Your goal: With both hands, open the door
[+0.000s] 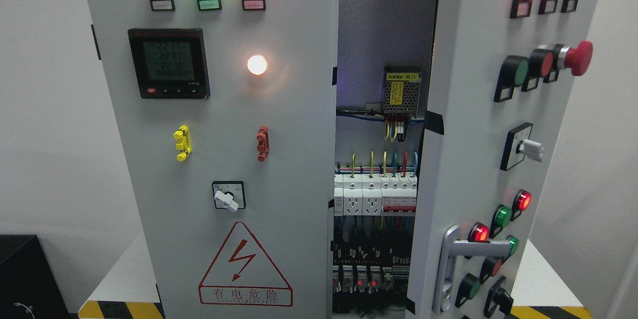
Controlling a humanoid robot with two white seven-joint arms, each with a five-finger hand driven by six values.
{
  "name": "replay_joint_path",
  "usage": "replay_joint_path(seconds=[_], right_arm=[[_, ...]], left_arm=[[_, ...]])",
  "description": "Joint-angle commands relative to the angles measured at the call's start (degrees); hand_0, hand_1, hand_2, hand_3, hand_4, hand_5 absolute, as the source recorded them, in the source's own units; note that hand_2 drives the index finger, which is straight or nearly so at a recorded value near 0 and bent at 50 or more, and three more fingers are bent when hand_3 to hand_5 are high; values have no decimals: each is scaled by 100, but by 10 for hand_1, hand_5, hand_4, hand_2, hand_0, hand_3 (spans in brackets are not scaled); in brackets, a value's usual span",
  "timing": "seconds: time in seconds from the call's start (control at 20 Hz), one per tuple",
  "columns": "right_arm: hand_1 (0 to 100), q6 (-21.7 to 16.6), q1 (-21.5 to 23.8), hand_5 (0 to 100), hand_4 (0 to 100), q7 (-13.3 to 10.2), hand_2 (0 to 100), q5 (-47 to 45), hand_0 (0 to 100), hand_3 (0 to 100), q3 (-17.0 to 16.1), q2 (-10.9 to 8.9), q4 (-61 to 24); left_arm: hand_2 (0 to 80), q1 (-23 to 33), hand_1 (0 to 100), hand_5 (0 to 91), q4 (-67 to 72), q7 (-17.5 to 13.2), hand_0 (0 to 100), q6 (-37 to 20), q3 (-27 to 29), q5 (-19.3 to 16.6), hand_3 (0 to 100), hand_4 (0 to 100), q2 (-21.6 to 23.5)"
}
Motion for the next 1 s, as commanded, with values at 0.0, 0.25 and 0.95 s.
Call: replay_joint_path(seconds=[0.0,0.25,0.95], right_arm=[[0,-3,79,0,0,-3,0,61,0,0,0,0,-70],[0,-3,79,0,0,-3,0,61,0,0,0,0,-70],[0,-3,79,0,0,-3,0,61,0,0,0,0,-70]], left_arm=[[0,1057,0,0,-3100,-2042,0,-33,197,3995,0,0,3632],[0,1984,0,0,-3389,-5198,0,63,504,8964,0,0,7900],[0,-6225,0,0,-5818,-6038,0,90,-6708,8634,0,0,9319]])
